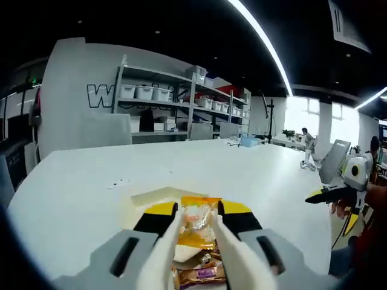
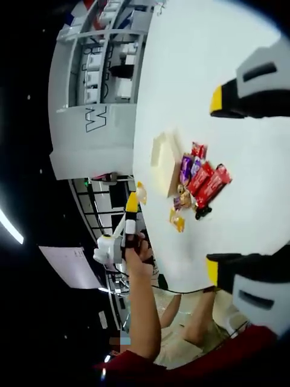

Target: Place the target food into the container with the food tongs after gripping and lifting it, then release it inside without dropping or visibly crushing the food.

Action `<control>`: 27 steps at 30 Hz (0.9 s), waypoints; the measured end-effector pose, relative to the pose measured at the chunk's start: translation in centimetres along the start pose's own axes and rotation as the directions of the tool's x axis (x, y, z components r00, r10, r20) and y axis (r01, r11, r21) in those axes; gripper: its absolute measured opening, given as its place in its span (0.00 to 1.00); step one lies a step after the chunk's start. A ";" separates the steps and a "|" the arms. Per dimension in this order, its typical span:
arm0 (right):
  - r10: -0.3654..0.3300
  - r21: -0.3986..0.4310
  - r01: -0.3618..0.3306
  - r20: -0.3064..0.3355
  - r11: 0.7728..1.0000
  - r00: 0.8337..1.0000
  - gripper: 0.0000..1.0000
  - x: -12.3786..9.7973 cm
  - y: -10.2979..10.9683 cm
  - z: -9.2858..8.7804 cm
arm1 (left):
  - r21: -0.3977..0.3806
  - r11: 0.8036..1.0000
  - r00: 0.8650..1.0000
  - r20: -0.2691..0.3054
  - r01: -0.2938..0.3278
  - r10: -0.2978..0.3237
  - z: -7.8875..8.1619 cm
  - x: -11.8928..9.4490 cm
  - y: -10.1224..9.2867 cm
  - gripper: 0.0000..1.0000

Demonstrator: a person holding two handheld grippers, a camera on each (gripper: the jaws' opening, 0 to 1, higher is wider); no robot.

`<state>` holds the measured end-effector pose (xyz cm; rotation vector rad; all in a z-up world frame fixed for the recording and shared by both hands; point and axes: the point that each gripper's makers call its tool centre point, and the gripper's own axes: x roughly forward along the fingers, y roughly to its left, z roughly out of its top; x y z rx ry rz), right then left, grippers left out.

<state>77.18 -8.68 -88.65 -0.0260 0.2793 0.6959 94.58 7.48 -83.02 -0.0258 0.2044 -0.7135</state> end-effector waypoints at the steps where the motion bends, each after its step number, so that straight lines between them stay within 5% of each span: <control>1: 0.000 0.002 0.000 0.001 1.000 1.000 0.92 0.0 0.0 0.0 | 0.000 1.000 1.000 0.001 0.002 -0.002 0.1 0.1 0.1 0.25; 19: -0.032 -0.015 0.032 -0.014 0.999 0.999 0.91 -0.3 -1.5 0.0 | 0.036 0.999 0.999 -0.040 0.008 -0.006 -0.8 3.2 1.3 0.29; 21: -0.033 -0.014 0.033 -0.013 0.999 0.999 0.91 -0.3 -1.5 0.0 | 0.088 0.995 0.998 -0.027 -0.051 0.054 -0.5 3.2 2.4 0.30; 24: -0.035 -0.016 0.035 -0.014 0.999 0.999 0.91 -0.4 -1.6 0.0 | 0.030 0.999 0.999 -0.023 -0.024 0.024 -0.5 3.0 2.1 0.29; 27: -0.031 -0.016 0.031 -0.014 0.999 0.999 0.91 -0.4 -1.4 0.0 | 0.061 0.997 0.999 -0.030 -0.035 0.037 -0.4 2.5 2.2 0.29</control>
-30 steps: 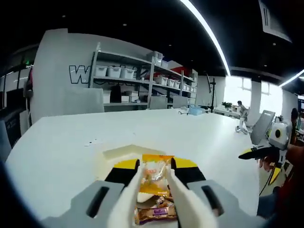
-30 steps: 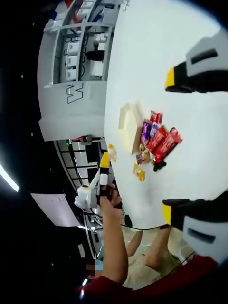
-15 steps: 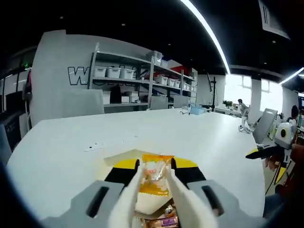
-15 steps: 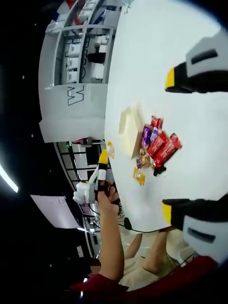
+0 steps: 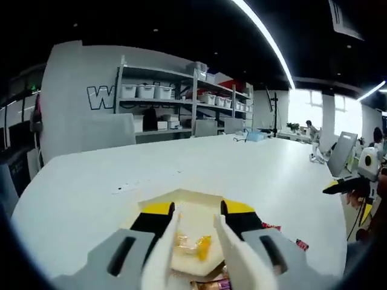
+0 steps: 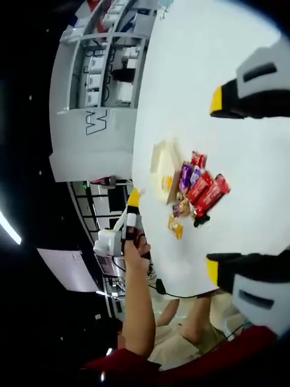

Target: Place the target food into the container with the food tongs after gripping and lifting it, then release it inside without dropping or visibly crushing the food.

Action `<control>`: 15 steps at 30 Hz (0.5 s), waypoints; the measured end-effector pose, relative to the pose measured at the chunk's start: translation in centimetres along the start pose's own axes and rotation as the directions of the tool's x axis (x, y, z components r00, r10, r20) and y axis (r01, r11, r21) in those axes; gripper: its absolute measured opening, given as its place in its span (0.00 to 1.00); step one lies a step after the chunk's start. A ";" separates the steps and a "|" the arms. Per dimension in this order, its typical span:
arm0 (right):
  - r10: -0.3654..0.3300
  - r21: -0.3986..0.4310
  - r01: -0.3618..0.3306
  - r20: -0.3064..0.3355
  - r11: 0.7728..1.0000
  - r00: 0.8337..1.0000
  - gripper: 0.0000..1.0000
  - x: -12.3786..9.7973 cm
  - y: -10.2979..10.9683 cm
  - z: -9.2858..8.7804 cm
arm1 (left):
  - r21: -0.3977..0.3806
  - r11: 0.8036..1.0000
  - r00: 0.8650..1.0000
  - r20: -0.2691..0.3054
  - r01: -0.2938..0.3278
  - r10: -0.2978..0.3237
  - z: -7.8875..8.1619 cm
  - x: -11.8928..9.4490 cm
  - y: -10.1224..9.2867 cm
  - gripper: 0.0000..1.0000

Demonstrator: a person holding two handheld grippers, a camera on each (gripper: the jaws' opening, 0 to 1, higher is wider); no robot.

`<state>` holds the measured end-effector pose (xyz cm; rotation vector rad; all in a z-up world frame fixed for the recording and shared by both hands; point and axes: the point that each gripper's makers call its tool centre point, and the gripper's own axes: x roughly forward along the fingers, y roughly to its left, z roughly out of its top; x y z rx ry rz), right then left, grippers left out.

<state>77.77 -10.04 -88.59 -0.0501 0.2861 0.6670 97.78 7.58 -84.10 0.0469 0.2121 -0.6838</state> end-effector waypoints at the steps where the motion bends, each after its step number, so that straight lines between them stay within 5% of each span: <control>1: 0.001 -0.001 -0.001 0.000 1.000 1.000 0.91 0.0 0.1 0.0 | -0.007 1.000 1.000 0.002 0.002 -0.002 0.1 -0.3 0.0 0.29; 15: 0.023 -0.014 -0.023 0.004 1.000 1.000 0.91 0.2 1.3 0.3 | -0.011 1.000 1.000 -0.006 -0.017 0.017 -0.3 -2.5 0.4 0.29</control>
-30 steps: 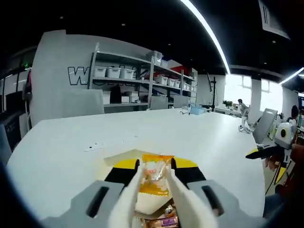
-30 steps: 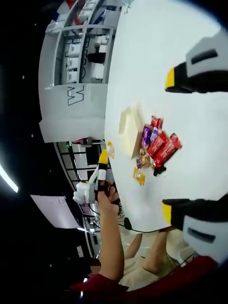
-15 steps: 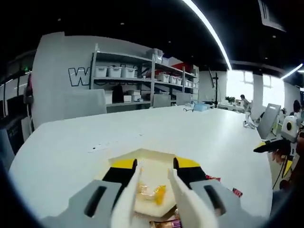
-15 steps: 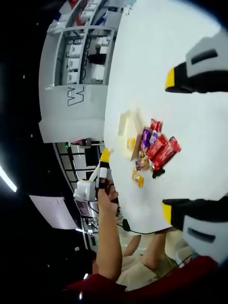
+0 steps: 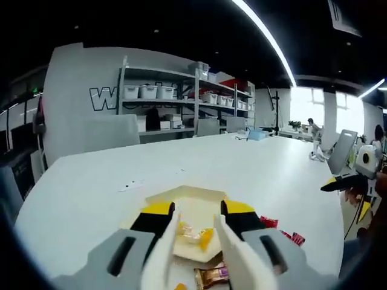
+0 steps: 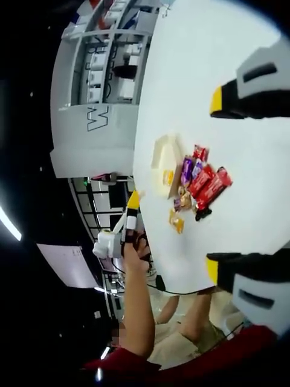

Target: Place the target food into the container with the food tongs after gripping and lifting it, then release it inside without dropping or visibly crushing the food.

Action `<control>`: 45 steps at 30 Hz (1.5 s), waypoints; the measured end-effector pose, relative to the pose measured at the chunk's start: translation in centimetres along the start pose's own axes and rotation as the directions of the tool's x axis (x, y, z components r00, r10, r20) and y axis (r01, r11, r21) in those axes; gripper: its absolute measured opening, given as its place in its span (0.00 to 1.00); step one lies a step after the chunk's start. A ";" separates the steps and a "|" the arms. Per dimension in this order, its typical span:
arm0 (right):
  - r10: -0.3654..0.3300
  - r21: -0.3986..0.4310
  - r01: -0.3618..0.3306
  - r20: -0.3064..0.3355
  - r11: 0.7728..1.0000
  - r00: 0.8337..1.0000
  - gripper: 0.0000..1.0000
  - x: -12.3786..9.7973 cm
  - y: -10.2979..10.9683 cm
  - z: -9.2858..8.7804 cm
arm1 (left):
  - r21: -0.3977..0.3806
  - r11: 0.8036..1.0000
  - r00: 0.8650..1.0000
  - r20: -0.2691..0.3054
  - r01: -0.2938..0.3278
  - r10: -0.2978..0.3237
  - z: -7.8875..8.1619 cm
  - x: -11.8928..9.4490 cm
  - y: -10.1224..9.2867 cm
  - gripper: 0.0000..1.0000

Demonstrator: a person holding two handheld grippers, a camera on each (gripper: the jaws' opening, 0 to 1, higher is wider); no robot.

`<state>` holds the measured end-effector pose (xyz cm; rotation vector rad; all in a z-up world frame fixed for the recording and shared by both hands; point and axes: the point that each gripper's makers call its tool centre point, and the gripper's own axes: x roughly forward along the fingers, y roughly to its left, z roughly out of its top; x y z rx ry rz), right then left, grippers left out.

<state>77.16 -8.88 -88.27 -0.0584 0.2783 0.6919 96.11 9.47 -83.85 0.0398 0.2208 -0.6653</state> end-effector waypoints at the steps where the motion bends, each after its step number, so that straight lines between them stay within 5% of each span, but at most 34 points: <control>1: 0.002 -0.001 -0.002 0.001 1.000 1.000 0.91 0.0 0.0 0.0 | -0.004 1.000 1.000 0.001 -0.001 0.001 0.0 -0.1 0.0 0.29; 45: 0.061 0.004 -0.061 -0.011 0.998 0.998 0.88 0.6 1.9 -0.4 | -0.071 0.997 0.996 -0.087 -0.033 0.027 -7.5 -5.0 -0.7 0.29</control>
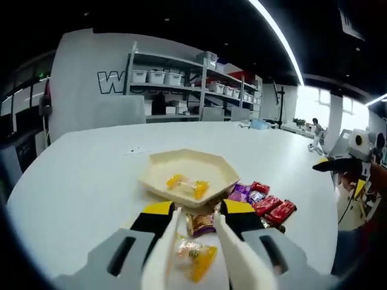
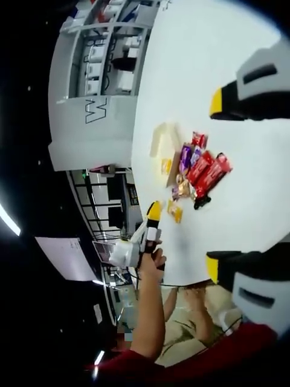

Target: Place the target food into the container with the food tongs after gripping and lifting it, then release it inside without dropping or visibly crushing the food.

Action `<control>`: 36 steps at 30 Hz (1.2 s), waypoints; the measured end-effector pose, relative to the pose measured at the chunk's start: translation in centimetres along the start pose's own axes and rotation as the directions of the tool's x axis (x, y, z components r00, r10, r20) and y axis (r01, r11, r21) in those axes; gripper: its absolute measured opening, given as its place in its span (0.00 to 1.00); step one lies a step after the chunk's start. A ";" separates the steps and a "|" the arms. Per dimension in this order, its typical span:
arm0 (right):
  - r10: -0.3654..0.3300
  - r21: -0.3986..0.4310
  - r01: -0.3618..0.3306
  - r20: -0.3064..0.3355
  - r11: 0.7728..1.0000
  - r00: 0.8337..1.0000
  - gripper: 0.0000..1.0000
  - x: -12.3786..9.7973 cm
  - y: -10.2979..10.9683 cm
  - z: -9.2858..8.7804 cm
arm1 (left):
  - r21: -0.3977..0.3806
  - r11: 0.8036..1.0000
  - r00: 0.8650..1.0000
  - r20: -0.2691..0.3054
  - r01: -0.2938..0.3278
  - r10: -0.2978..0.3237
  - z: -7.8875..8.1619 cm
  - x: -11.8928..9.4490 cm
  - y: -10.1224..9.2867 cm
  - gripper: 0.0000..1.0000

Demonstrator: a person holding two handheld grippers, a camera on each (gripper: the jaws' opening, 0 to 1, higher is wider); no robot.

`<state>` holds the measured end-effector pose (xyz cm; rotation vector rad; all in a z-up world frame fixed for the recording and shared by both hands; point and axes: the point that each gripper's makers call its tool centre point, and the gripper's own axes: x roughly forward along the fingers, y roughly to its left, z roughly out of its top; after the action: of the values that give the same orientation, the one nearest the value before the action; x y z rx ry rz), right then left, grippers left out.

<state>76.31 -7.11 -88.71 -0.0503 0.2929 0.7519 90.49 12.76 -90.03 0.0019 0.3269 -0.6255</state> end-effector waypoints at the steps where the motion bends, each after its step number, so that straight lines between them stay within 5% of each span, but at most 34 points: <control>1: 0.000 0.002 0.000 0.002 1.000 1.000 0.88 0.0 0.0 0.0 | 0.008 1.000 1.000 -0.003 0.000 0.000 -0.2 -0.1 0.0 0.29; 15: 0.015 0.002 -0.015 0.007 1.000 1.000 0.88 0.6 0.5 0.2 | 0.119 0.993 0.998 -0.060 0.012 -0.004 -2.7 -1.2 -0.6 0.29; 36: 0.050 -0.001 -0.050 0.005 0.999 0.999 0.87 1.1 1.9 0.3 | 0.153 0.988 0.998 -0.049 -0.032 0.040 -3.0 -4.7 1.2 0.29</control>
<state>75.85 -4.95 -88.58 -0.0420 0.2902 0.8013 86.71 16.74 -91.55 0.1705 0.3275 -0.6143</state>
